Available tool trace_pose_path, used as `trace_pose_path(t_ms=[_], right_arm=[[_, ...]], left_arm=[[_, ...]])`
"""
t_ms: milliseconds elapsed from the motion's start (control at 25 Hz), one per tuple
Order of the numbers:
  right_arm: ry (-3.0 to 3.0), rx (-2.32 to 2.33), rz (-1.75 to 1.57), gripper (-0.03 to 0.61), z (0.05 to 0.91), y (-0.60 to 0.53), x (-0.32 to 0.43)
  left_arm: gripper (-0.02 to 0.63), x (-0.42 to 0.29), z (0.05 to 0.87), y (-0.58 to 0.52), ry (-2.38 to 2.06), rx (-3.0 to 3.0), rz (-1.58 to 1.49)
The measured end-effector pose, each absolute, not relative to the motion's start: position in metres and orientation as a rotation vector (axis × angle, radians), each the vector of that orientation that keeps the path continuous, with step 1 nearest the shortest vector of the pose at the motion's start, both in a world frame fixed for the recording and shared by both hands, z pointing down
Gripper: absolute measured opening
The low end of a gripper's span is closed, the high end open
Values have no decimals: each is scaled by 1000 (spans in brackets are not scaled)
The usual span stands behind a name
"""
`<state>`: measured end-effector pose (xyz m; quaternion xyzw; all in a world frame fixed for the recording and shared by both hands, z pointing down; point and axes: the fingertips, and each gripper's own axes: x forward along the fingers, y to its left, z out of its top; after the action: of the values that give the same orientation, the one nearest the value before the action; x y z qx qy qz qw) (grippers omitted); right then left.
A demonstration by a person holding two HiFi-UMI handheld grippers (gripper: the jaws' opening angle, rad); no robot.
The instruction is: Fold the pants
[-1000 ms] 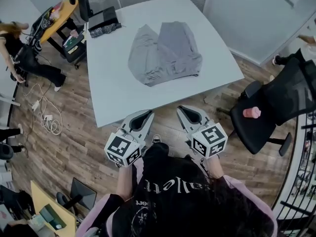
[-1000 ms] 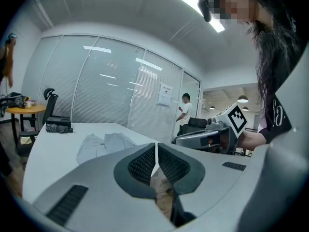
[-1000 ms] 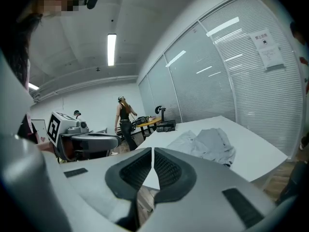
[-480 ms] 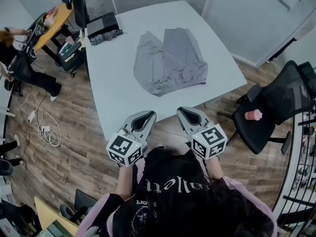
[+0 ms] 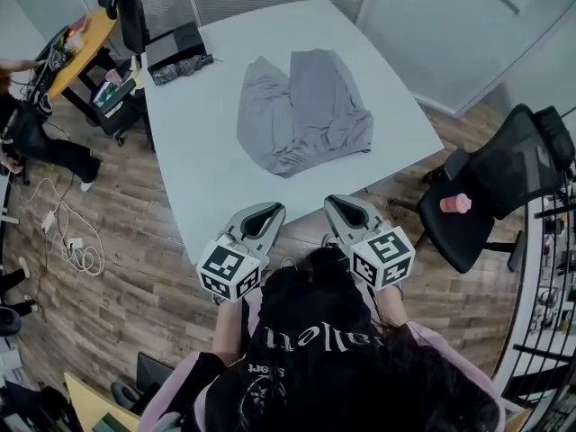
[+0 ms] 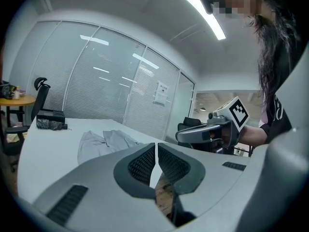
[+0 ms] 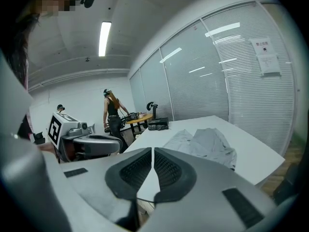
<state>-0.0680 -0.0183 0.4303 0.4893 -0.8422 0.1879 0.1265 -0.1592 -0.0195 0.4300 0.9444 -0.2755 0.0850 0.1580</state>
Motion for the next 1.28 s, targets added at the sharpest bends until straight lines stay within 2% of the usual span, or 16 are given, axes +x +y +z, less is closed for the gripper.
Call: trace_pose_path(t_ms=[600,1160,1240,1280], right_arm=[[-2392,1450,601,31,470,-69,-14],[-2234,1391,696,32,558,-152,88],[-2202,1380,735,32,574,-155,102],[-2183,1376,750,32,582,-156,110]], left_arm=[[37,-134,470,-59,-835,2615,342],[39,-115,570,-130,-1052,2306,553],[57,-116,583,-132,-1063,2256,575],[89,-117,589,-132,-1065,2230,589]])
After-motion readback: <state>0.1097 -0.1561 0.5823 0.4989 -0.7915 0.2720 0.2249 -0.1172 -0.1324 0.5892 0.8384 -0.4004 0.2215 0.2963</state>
